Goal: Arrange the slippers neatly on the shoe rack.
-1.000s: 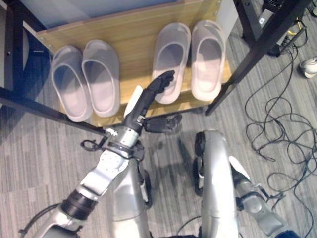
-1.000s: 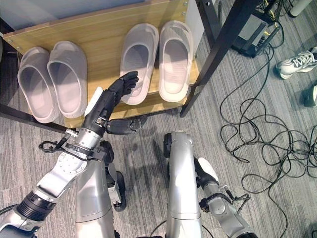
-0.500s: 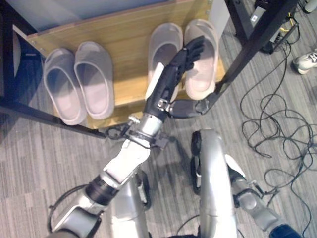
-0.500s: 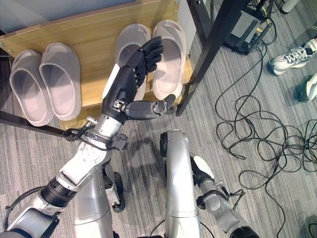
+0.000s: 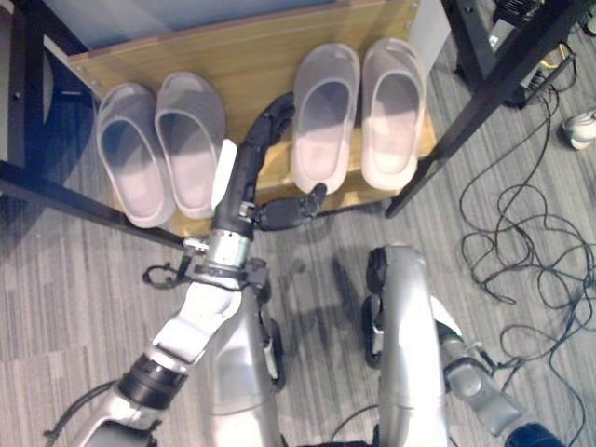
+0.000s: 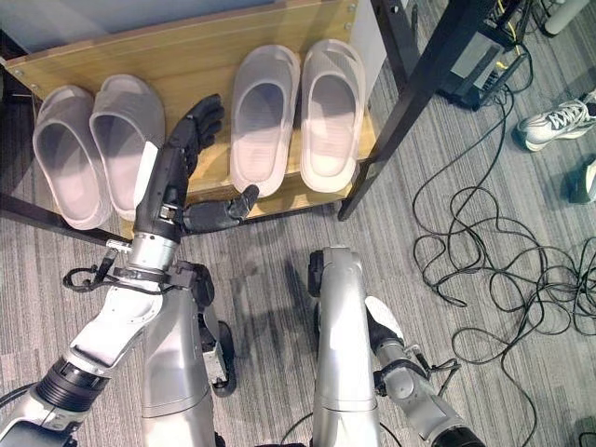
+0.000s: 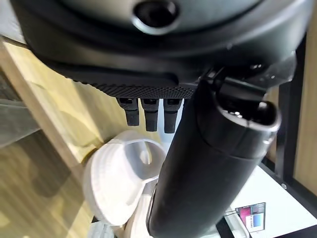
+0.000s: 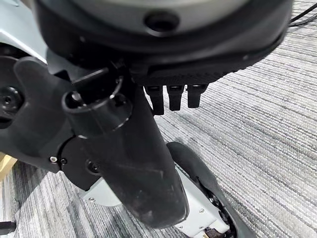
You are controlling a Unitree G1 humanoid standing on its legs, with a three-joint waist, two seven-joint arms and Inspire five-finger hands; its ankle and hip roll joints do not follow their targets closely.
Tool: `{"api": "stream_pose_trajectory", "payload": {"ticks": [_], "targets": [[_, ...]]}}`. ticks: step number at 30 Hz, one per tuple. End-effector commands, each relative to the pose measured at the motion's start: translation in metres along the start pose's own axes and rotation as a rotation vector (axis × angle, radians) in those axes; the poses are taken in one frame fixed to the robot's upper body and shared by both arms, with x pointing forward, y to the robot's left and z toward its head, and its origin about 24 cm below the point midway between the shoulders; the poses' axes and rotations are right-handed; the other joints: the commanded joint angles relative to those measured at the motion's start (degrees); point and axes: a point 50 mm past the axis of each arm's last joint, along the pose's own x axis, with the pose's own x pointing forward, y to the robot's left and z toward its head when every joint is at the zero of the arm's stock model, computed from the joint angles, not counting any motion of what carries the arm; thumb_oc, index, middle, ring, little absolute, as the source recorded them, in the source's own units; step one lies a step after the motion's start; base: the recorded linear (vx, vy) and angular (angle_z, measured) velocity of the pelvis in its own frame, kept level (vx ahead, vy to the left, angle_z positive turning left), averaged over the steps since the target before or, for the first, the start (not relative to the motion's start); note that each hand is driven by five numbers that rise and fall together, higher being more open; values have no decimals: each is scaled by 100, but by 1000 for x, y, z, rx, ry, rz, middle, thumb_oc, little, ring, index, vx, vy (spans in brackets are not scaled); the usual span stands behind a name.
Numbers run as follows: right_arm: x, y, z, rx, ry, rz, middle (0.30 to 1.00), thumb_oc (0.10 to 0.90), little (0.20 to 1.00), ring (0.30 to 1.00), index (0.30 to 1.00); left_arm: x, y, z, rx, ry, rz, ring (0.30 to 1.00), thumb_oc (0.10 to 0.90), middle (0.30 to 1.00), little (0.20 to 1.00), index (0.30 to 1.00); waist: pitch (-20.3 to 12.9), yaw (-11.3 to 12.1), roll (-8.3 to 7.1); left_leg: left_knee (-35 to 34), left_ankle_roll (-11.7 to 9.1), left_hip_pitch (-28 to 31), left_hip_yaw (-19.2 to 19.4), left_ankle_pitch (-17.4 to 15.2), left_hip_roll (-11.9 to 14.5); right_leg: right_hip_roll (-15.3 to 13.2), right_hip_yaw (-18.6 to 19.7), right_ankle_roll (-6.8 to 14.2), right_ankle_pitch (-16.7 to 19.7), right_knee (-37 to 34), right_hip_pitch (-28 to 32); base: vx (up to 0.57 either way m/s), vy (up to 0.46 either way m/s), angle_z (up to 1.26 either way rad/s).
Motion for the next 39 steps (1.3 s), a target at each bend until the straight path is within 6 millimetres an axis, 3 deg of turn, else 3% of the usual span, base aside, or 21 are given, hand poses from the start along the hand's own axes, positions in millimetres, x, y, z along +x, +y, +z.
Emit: {"api": "stream_pose_trajectory", "payload": {"ticks": [1, 7, 12, 15, 23, 32, 33, 39], "targets": [[10, -27, 24, 8, -132, -128, 900, 800, 900, 900, 900, 24, -3, 51, 13, -299, -17, 900, 800, 900, 900, 900, -172, 165, -34, -647, 479, -409, -550, 457, -552, -195, 304, -668, -372, -161, 253, 0, 0, 0], [12, -28, 26, -6, -138, -115, 900, 800, 900, 900, 900, 25, -19, 54, 21, -308, -134, 900, 800, 900, 900, 900, -172, 156, -22, -649, 487, -409, -523, 448, -555, -211, 303, -665, -377, -168, 253, 0, 0, 0], [13, -30, 27, -7, -139, -106, 900, 800, 900, 900, 900, 23, -27, 44, 79, -258, -214, 900, 800, 900, 900, 900, -172, 135, -40, -640, 495, -409, -512, 432, -543, -206, 323, -672, -388, -170, 253, 0, 0, 0], [12, -28, 24, -7, -123, -103, 900, 800, 900, 900, 900, 21, -25, 31, 145, -206, -205, 900, 800, 900, 900, 900, -172, 133, -43, -648, 501, -409, -511, 439, -541, -224, 316, -674, -398, -172, 253, 0, 0, 0], [11, -27, 20, -1, -108, -113, 900, 800, 900, 900, 900, 22, -20, 26, 181, -206, -123, 900, 800, 900, 900, 900, -172, 154, -64, -653, 494, -409, -509, 444, -548, -223, 313, -686, -419, -148, 253, 0, 0, 0], [18, -25, 26, -12, -132, -110, 900, 800, 900, 900, 900, 35, -47, 52, 142, -338, -176, 900, 800, 900, 900, 900, -172, 109, -118, -600, 474, -409, -512, 443, -565, -226, 320, -678, -425, -116, 253, 0, 0, 0], [19, -23, 27, -13, -137, -102, 900, 800, 900, 900, 900, 35, -54, 66, 90, -403, -184, 900, 800, 900, 900, 900, -172, 83, -139, -586, 467, -409, -502, 445, -582, -224, 317, -669, -425, -109, 253, 0, 0, 0], [21, -22, 30, -10, -148, -103, 900, 800, 900, 900, 900, 38, -55, 82, 25, -467, -164, 900, 800, 900, 900, 900, -172, 74, -137, -573, 454, -409, -516, 452, -592, -227, 309, -672, -442, -95, 253, 0, 0, 0]]}}
